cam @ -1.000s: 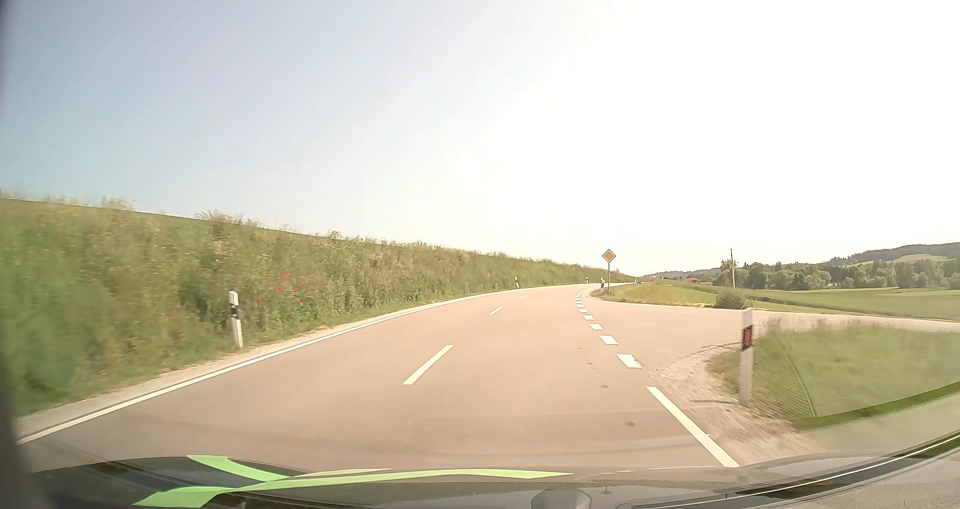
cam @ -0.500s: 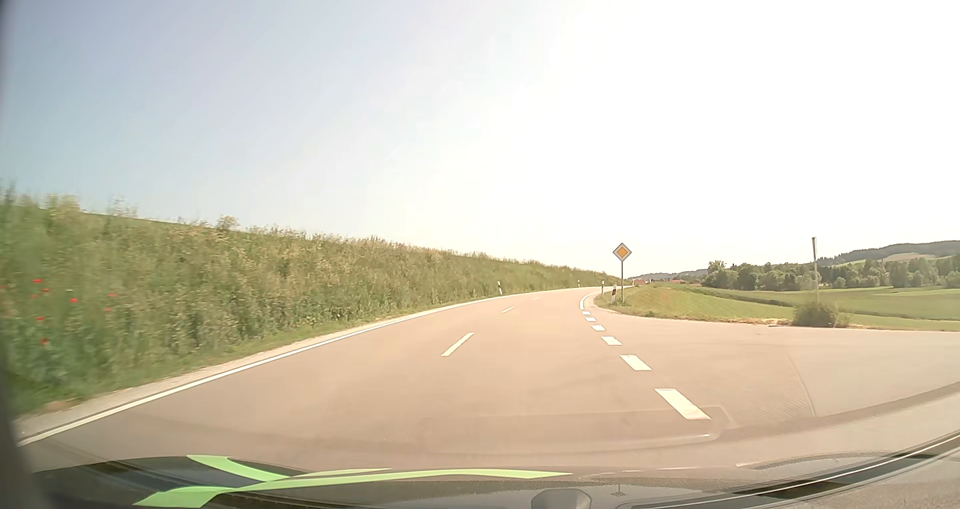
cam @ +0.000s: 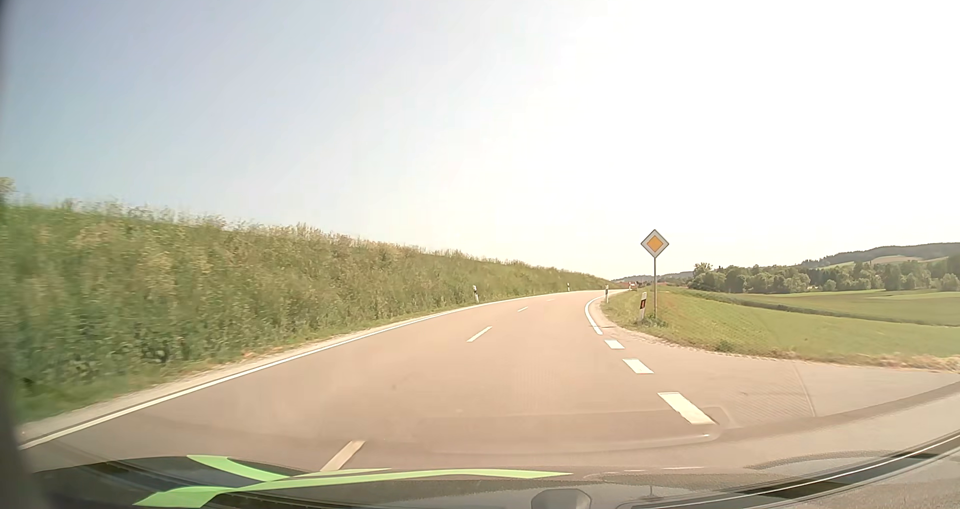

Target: Follow the waypoints while adhering to traffic rules and regulations

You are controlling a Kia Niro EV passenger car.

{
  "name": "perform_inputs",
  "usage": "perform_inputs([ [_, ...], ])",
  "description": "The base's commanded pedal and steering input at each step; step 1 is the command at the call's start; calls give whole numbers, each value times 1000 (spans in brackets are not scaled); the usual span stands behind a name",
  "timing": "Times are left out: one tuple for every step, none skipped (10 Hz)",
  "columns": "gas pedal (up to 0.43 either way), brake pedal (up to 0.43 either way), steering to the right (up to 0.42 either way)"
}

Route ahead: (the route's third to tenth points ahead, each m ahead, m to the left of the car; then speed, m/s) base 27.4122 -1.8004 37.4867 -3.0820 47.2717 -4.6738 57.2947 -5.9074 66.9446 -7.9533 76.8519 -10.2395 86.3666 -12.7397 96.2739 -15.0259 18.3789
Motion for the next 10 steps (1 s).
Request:
perform_inputs([
  [110, 0, 23],
  [110, 0, 23],
  [110, 0, 24],
  [110, 0, 23],
  [110, 0, 24],
  [110, 0, 24],
  [110, 0, 26],
  [110, 0, 27],
  [110, 0, 27],
  [110, 0, 26],
])
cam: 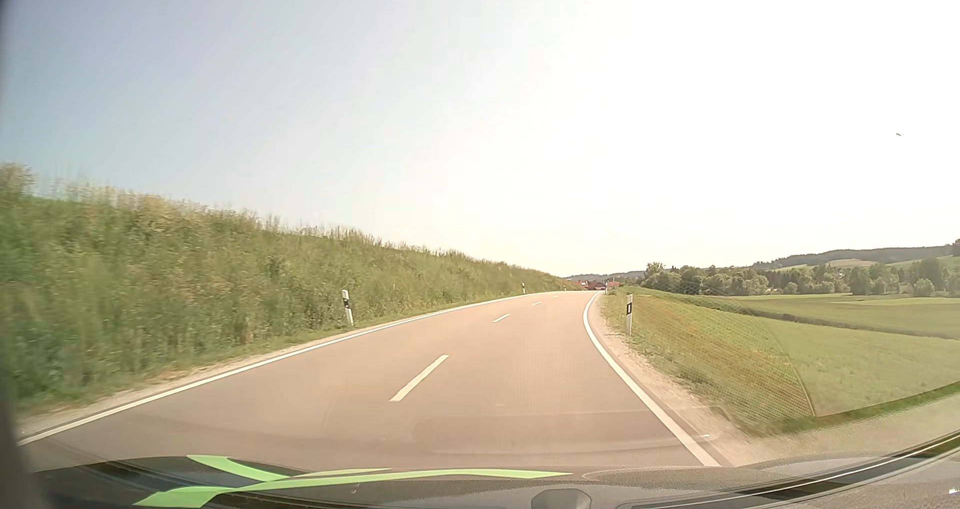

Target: Follow the waypoints while adhering to traffic rules and regulations

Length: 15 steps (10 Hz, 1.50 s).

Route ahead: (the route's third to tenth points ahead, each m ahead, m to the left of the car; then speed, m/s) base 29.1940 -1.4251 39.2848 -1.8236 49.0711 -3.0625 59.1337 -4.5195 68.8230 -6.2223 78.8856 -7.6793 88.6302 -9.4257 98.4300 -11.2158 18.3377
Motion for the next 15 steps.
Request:
perform_inputs([
  [110, 0, 26],
  [110, 0, 25],
  [110, 0, 24],
  [110, 0, 24],
  [110, 0, 23],
  [110, 0, 24],
  [118, 0, 23],
  [118, 0, 23],
  [118, 0, 21],
  [118, 0, 19],
  [118, 0, 20],
  [118, 0, 19],
  [130, 0, 19],
  [130, 0, 19],
  [130, 0, 18],
])
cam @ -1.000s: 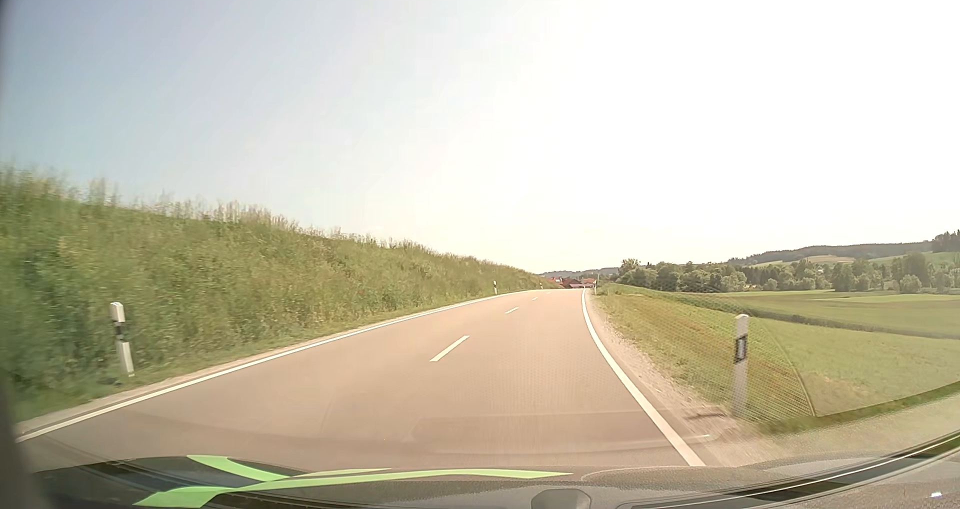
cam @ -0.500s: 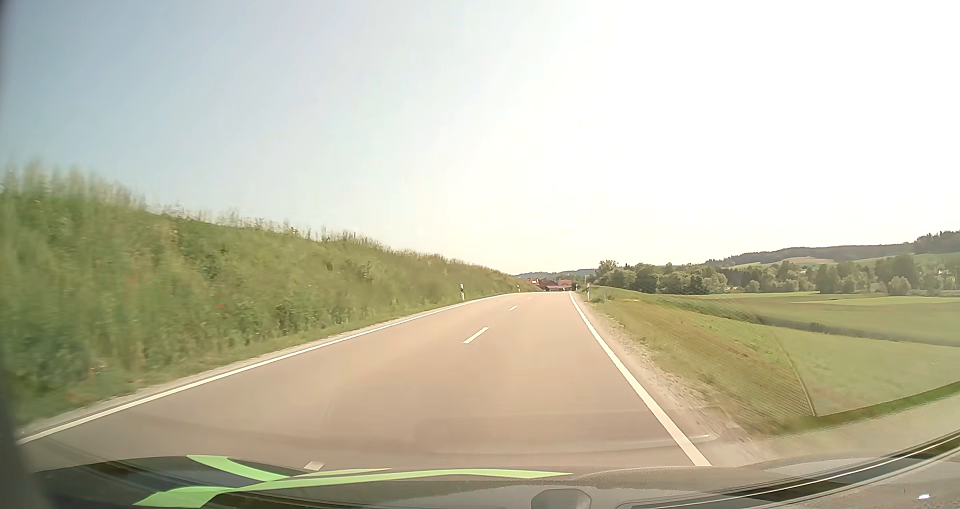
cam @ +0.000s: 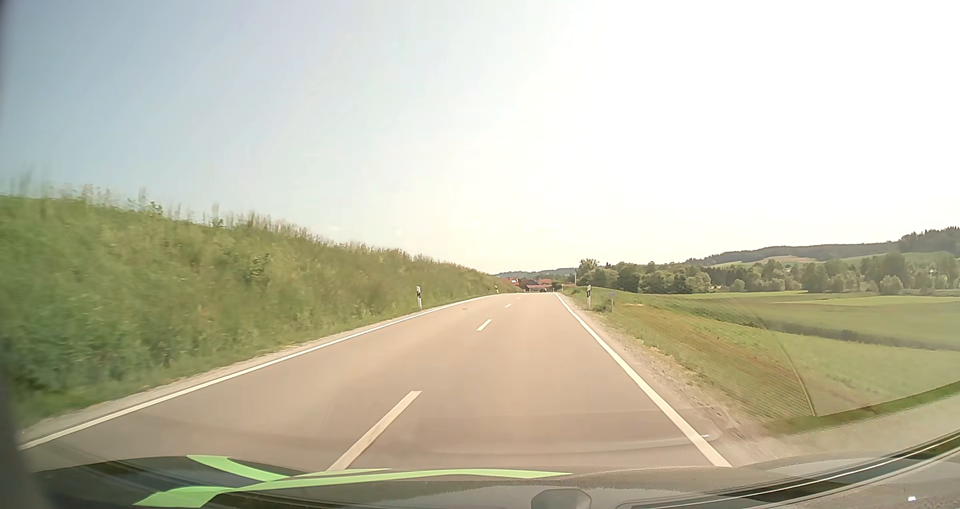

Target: Follow the waypoints while adhering to traffic rules and regulations

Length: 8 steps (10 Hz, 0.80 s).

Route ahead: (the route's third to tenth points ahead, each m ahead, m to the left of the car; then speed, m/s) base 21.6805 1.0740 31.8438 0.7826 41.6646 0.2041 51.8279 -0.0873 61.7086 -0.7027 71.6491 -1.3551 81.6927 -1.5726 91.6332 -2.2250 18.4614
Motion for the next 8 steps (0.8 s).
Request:
perform_inputs([
  [130, 0, 16],
  [138, 0, 15],
  [138, 0, 15],
  [138, 0, 14],
  [138, 0, 12],
  [138, 0, 11],
  [138, 0, 9],
  [138, 0, 8],
])
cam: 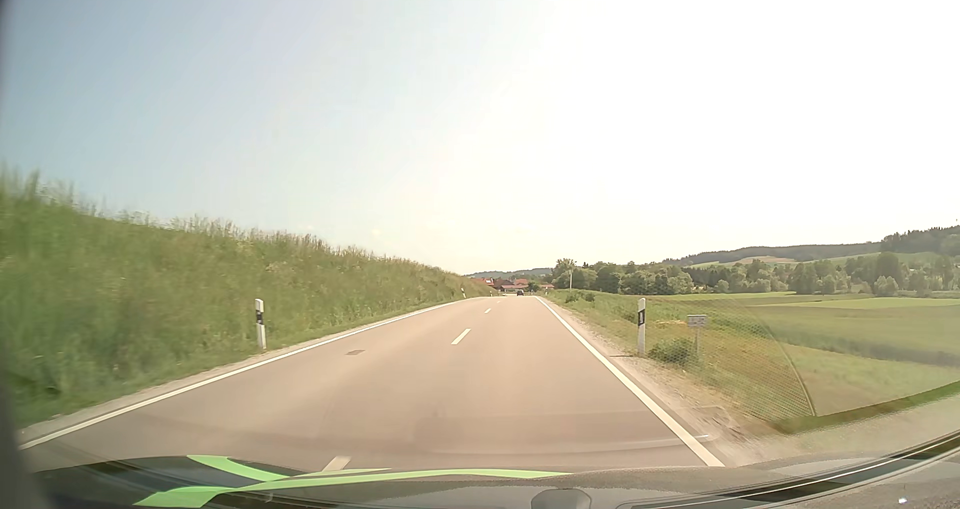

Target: Follow the waypoints while adhering to traffic rules and regulations

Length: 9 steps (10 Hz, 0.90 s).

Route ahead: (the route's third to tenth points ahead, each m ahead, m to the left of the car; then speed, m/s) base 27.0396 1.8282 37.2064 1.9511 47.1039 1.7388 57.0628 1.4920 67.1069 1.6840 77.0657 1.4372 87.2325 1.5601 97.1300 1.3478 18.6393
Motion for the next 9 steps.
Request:
perform_inputs([
  [138, 0, 6],
  [138, 0, 3],
  [150, 0, 3],
  [150, 0, 2],
  [157, 0, 0],
  [157, 0, -4],
  [157, 0, -4],
  [157, 0, -5],
  [157, 0, -4],
])
